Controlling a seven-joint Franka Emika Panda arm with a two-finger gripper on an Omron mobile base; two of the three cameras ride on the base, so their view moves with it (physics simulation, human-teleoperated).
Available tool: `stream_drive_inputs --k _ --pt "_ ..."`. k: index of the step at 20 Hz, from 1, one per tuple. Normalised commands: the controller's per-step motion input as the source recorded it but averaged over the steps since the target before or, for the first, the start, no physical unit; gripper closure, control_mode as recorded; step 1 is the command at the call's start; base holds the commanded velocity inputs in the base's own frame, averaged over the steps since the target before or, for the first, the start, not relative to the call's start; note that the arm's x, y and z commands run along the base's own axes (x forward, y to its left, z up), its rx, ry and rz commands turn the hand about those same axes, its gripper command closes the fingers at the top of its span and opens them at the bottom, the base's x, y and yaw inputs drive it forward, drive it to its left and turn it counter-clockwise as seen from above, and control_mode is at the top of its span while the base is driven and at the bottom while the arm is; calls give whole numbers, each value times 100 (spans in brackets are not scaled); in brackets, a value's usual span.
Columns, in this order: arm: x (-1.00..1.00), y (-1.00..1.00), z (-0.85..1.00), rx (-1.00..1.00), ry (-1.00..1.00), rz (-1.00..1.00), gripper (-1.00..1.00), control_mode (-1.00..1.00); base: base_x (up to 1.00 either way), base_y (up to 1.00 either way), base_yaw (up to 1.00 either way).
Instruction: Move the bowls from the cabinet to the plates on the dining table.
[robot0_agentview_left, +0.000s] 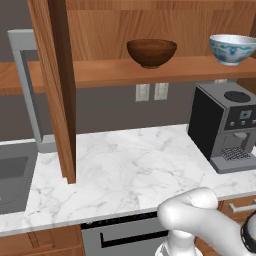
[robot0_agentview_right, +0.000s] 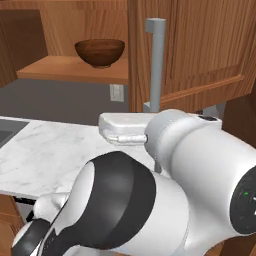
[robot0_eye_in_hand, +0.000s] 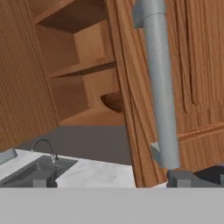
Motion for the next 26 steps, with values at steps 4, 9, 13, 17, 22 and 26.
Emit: stream_drive_inputs --k 4,9,13,17,22,26 --pt "-82 84 -57 -33 0 4 -100 -100 0 0 0" --pt "-70 81 -67 -40 5 4 -100 -100 0 0 0" --pt "-74 76 -62 -42 4 3 -100 -100 0 0 0" --pt "-41 83 -32 -45 -1 0 -100 -100 0 0 0" --pt "-9 79 -1 -41 -12 -3 -100 -100 0 0 0" --pt "0 63 0 -41 -14 -10 -100 -100 0 0 0"
